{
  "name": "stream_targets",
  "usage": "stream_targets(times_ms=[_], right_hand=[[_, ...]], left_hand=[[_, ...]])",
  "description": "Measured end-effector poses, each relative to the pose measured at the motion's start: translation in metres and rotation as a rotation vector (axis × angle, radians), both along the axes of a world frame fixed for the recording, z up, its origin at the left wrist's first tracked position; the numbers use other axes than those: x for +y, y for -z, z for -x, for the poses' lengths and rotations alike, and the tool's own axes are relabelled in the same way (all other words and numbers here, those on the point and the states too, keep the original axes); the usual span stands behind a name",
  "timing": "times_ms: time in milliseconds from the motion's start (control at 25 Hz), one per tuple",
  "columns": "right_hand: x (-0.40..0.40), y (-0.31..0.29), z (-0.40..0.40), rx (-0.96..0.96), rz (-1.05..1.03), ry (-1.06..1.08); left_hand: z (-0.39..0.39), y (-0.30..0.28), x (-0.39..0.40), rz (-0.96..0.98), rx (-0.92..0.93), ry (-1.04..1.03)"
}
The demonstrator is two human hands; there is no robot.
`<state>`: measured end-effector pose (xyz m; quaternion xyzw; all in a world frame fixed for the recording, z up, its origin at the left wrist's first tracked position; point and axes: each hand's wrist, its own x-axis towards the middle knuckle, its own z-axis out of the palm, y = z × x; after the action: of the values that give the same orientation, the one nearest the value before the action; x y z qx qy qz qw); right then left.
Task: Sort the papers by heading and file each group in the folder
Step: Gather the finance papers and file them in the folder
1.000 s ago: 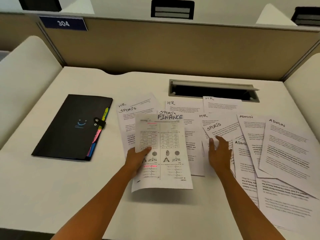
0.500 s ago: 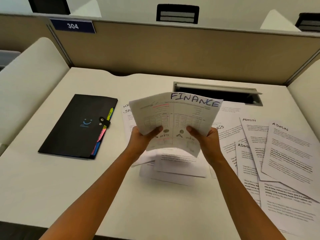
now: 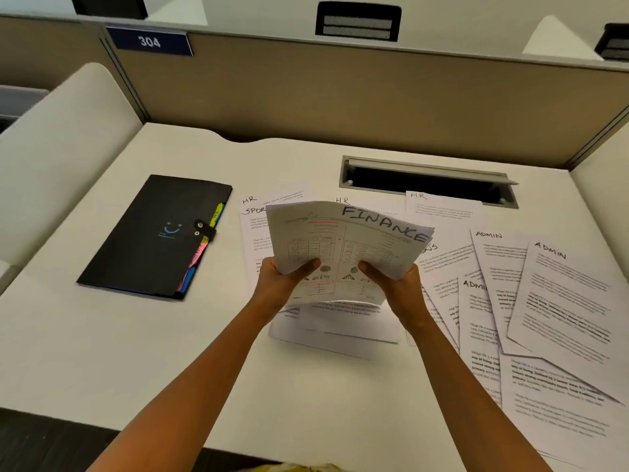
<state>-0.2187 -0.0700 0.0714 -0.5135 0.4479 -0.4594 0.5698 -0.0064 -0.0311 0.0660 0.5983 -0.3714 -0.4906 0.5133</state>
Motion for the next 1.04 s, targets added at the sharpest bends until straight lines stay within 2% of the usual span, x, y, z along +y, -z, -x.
stream_targets(times_ms=[240,480,640,680,800,920,1040], right_hand=[[-0.004,0.012,0.007,0.066,-0.031,-0.082],[-0.018,0.015,-0.004,0.174,-0.124,-0.191],[-0.022,0.025,-0.029,0.216,-0.167,-0.107],[-0.024,0.027,-0.035,0.209,-0.187,-0.076],[-0.029,0.033,-0.055,0.193,-0.239,-0.004],[-0.032,0.038,-0.082,0.15,-0.301,0.068],[-0.031,0.048,-0.112,0.135,-0.35,0.119]], left_hand=[[0.009,0.002,0.008,-0.023,-0.042,-0.035],[-0.017,0.001,0.007,-0.205,-0.143,-0.03],[-0.057,0.016,0.005,-0.209,-0.165,-0.037],[-0.071,0.022,0.003,-0.211,-0.22,-0.07],[-0.125,0.039,-0.007,-0.221,-0.436,-0.293],[-0.182,0.049,-0.018,-0.226,-0.507,-0.476],[-0.227,0.061,-0.031,-0.263,-0.6,-0.433]])
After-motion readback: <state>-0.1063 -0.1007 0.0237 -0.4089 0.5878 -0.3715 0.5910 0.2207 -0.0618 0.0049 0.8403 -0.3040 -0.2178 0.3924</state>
